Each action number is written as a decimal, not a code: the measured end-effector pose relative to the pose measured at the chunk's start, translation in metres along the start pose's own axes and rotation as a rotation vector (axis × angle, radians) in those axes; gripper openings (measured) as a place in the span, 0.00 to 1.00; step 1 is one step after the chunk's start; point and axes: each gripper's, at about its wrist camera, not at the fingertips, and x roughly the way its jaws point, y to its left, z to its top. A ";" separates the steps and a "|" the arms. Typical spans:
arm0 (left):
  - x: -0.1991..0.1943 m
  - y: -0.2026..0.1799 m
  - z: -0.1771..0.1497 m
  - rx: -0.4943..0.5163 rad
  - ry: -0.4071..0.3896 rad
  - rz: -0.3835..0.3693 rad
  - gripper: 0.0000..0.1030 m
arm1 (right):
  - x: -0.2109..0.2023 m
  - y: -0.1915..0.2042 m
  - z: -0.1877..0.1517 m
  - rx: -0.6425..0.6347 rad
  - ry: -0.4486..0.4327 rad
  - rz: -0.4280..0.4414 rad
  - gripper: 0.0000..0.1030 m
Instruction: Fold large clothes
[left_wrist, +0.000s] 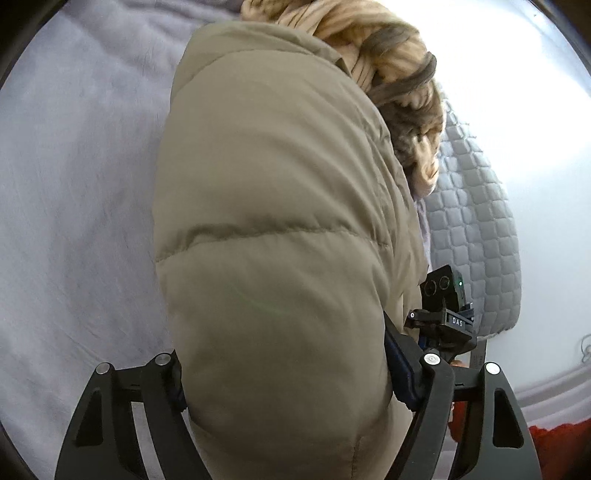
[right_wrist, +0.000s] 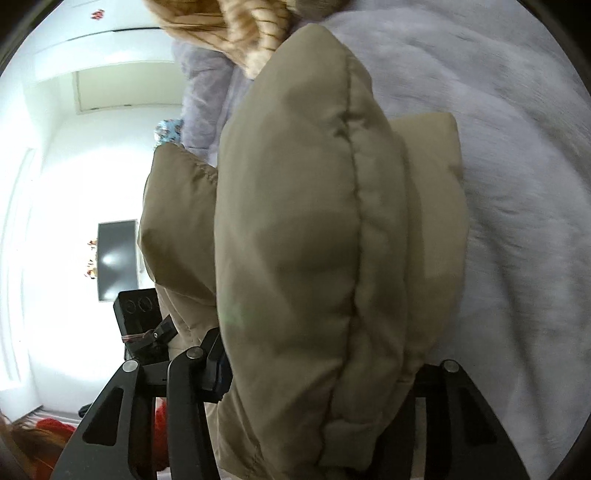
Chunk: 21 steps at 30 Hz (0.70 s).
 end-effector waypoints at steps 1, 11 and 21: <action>-0.010 0.001 0.007 0.006 -0.013 0.000 0.78 | 0.008 0.010 0.003 -0.008 -0.006 0.012 0.52; -0.103 0.053 0.106 0.014 -0.170 0.101 0.78 | 0.120 0.086 0.064 -0.092 0.011 0.088 0.52; -0.086 0.166 0.139 -0.158 -0.170 0.065 0.86 | 0.177 0.057 0.098 -0.065 0.046 0.020 0.60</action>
